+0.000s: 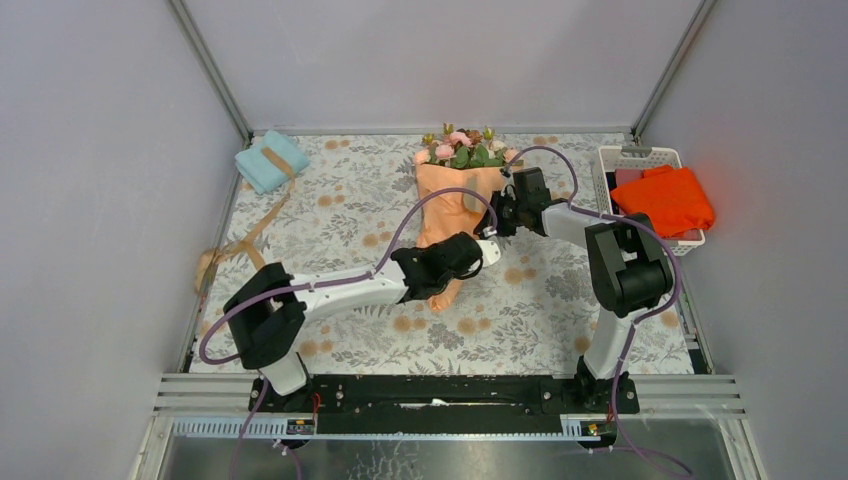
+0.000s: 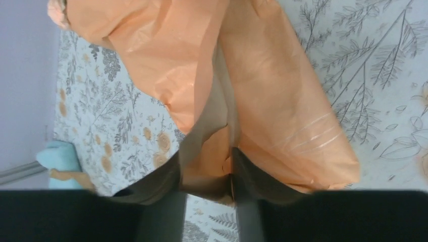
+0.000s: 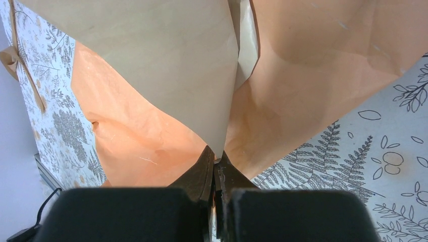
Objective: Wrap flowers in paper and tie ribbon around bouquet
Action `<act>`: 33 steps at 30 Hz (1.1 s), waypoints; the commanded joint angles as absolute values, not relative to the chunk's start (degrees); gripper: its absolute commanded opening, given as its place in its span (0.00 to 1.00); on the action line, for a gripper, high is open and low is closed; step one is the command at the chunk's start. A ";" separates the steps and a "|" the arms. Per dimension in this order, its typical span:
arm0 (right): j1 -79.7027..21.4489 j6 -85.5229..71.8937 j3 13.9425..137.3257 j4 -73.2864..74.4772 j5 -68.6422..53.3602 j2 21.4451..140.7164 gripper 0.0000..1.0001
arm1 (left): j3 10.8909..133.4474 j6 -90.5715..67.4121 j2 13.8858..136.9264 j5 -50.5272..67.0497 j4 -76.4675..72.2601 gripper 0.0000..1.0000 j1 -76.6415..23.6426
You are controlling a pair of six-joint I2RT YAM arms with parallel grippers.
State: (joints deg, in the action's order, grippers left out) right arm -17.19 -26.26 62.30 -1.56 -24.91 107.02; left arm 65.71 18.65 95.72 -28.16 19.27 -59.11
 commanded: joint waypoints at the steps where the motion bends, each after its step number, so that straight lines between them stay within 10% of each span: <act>1: -17.04 -24.70 64.53 -1.70 -23.75 107.39 0.00 | 63.06 20.13 94.55 -21.06 18.44 0.24 -58.86; 4: -16.96 -24.04 65.77 -2.21 -23.41 108.29 0.00 | 59.49 23.53 93.53 -14.40 19.07 0.00 -59.30; 13: -16.61 -25.41 67.01 -6.76 -20.56 109.08 0.00 | 55.58 31.81 95.47 -2.76 24.10 0.00 -64.22; 24: -16.43 -24.47 63.11 -9.23 -19.24 108.36 0.00 | 65.83 38.13 96.52 13.97 40.45 0.72 -64.47; 30: -16.35 -25.11 61.83 -10.53 -19.89 108.48 0.00 | 84.07 47.77 96.36 27.01 62.95 0.76 -58.31; 33: -16.35 -25.46 61.16 -11.23 -20.01 108.29 0.00 | 87.47 42.41 98.63 29.25 56.24 0.62 -50.51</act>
State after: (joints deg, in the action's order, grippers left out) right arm -16.67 -25.71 61.93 -8.03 -20.80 108.88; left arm 83.37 43.11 98.00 21.78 52.66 -59.42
